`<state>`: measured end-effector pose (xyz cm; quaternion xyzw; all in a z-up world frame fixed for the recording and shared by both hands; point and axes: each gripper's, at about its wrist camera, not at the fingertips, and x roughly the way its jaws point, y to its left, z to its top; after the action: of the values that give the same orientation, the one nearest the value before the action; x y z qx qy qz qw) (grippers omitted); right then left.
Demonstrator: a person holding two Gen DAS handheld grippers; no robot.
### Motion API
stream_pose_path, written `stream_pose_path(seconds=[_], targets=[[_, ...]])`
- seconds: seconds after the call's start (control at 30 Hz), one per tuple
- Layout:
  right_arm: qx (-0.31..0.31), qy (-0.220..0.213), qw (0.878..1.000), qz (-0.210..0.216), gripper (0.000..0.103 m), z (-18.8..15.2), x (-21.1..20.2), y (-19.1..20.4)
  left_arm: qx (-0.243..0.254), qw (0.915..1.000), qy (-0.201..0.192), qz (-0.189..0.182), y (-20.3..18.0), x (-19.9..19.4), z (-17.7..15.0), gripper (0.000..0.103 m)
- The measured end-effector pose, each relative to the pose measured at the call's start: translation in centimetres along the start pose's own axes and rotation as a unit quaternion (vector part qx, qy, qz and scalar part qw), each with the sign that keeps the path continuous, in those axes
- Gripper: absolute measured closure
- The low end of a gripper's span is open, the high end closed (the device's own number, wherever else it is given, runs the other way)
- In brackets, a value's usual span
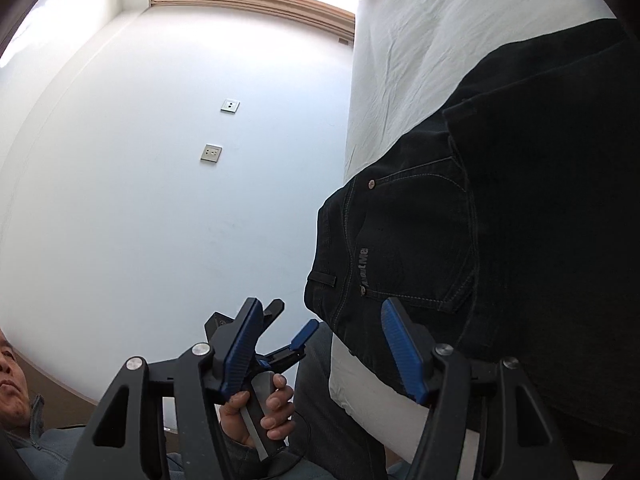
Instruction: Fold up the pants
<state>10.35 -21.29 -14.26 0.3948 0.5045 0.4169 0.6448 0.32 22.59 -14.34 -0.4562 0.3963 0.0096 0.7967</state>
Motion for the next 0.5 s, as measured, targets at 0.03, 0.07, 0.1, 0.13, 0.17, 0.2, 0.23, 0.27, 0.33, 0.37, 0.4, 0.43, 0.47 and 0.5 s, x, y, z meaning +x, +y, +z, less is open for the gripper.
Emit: stream_pose_path(seconds=[0.03, 0.07, 0.1, 0.13, 0.17, 0.2, 0.23, 0.27, 0.33, 0.37, 0.4, 0.43, 0.47, 0.5], targets=[[0.000, 0.001, 1.000, 0.001, 0.037, 0.2, 0.6, 0.1, -0.012, 0.9999, 0.008, -0.006, 0.6, 0.6, -0.1, 0.007], [0.000, 0.003, 1.000, 0.002, 0.037, 0.4, 1.0, 0.2, -0.022, 0.9995, 0.017, -0.011, 1.1, 1.2, 0.0, 0.007], [-0.001, 0.005, 1.000, 0.003, 0.037, 0.5, 1.3, 0.3, -0.027, 0.9994, 0.021, -0.010, 1.4, 1.6, 0.1, 0.007], [-0.002, 0.008, 1.000, 0.004, 0.037, 0.5, 1.6, 0.4, -0.025, 0.9995, 0.014, -0.013, 1.6, 1.7, 0.2, 0.007], [-0.001, 0.010, 1.000, 0.007, 0.037, 0.5, 1.7, 0.4, -0.024, 0.9995, 0.006, -0.020, 1.9, 1.8, 0.6, 0.007], [0.000, 0.011, 1.000, 0.009, 0.037, 0.6, 1.9, 0.3, -0.029, 0.9993, 0.005, -0.024, 2.2, 2.0, 0.8, 0.007], [0.001, 0.010, 1.000, 0.009, 0.037, 0.7, 2.0, 0.2, -0.041, 0.9987, 0.004, -0.030, 2.7, 2.2, 1.1, 0.008], [0.005, 0.008, 1.000, 0.010, 0.037, 0.8, 2.0, 0.0, -0.052, 0.9978, 0.001, -0.040, 3.0, 2.3, 1.3, 0.009], [0.013, 0.005, 1.000, 0.013, 0.037, 1.0, 2.0, -0.4, -0.056, 0.9973, 0.008, -0.046, 3.1, 2.8, 1.8, 0.010], [0.014, 0.003, 1.000, 0.013, 0.037, 1.1, 1.8, -0.5, -0.051, 0.9977, 0.011, -0.044, 2.9, 2.9, 1.7, 0.013], [0.015, 0.003, 1.000, 0.012, 0.037, 1.3, 1.7, -0.6, -0.048, 0.9977, 0.015, -0.046, 2.8, 3.0, 1.6, 0.020], [0.016, 0.004, 1.000, 0.012, 0.037, 1.4, 1.7, -0.8, -0.047, 0.9974, 0.020, -0.051, 2.9, 3.0, 1.2, 0.032], [0.017, 0.004, 1.000, 0.012, 0.037, 1.6, 1.8, -0.9, -0.051, 0.9966, 0.028, -0.058, 2.9, 3.4, 1.1, 0.039], [0.017, 0.005, 1.000, 0.012, 0.037, 1.8, 1.9, -0.9, -0.059, 0.9956, 0.037, -0.062, 2.7, 3.8, 0.9, 0.051]])
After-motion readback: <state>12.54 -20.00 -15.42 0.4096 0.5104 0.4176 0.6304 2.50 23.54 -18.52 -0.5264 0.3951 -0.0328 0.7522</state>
